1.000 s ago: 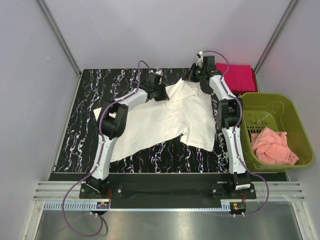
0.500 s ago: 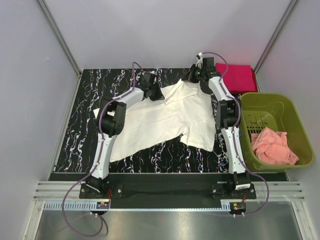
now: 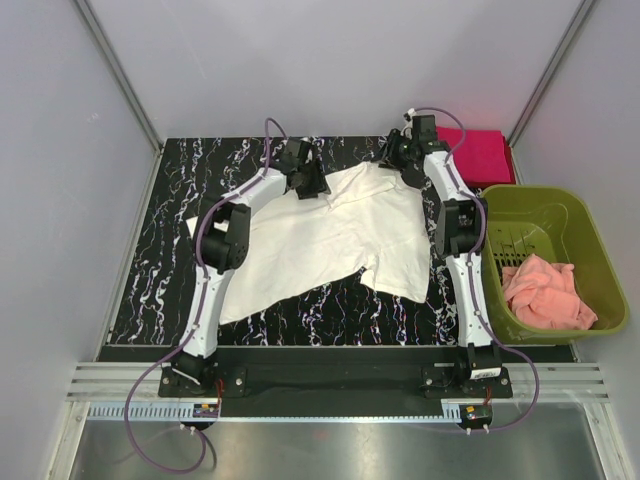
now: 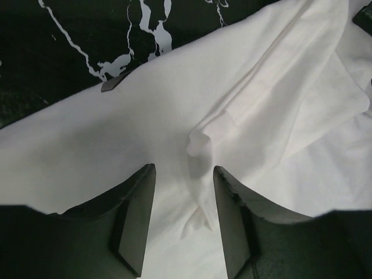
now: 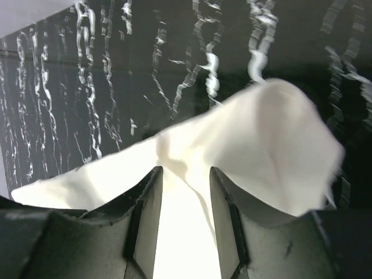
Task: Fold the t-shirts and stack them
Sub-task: Fold the tshirt
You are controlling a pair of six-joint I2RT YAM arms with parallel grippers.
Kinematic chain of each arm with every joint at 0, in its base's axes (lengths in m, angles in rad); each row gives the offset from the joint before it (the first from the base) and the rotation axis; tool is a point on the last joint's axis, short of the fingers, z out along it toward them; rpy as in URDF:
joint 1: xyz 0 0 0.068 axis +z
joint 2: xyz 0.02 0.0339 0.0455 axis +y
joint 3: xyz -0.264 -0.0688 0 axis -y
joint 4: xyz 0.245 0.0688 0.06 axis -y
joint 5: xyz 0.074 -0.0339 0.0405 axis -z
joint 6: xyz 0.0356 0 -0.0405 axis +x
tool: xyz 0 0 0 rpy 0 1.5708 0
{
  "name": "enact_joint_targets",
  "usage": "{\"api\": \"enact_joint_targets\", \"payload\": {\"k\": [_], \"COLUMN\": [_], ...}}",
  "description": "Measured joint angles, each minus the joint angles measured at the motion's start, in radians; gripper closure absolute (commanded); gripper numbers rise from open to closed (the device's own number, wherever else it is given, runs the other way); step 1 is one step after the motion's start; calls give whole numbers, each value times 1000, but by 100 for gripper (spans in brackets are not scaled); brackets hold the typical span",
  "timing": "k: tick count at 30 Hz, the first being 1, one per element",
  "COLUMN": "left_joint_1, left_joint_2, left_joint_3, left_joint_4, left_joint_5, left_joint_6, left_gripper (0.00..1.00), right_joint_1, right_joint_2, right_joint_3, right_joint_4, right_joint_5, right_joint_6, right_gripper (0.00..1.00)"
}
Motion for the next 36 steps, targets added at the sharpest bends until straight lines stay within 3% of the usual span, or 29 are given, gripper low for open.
{"api": "enact_joint_targets", "payload": {"k": [5, 8, 9, 10, 15, 21, 28, 36], "left_joint_1": [-7, -17, -21, -26, -41, -39, -29, -32], "left_joint_2": [-81, -119, -125, -125, -93, -5, 41, 41], "left_joint_3": [-43, -43, -40, -32, 1, 12, 13, 10], "left_joint_4": [-35, -27, -22, -18, 0, -1, -5, -6], "left_joint_5": [-9, -5, 0, 10, 59, 87, 125, 131], "left_joint_6": [12, 7, 4, -1, -27, -47, -80, -89], "left_gripper": [56, 68, 72, 74, 79, 79, 81, 81], "right_joint_1": [-32, -39, -39, -37, -29, -29, -37, -31], "right_joint_2": [-102, -208, -234, -252, -261, -192, -180, -220], "right_joint_3": [-84, -185, -206, -216, -219, -219, -349, -348], "right_joint_4": [-92, -122, -126, -131, -142, -143, -159, -241], "right_joint_5": [10, 11, 7, 2, -45, -92, -83, 103], "right_joint_6": [-1, -4, -4, -7, 8, 40, 49, 0], "right_gripper": [56, 66, 77, 81, 99, 100, 100, 100]}}
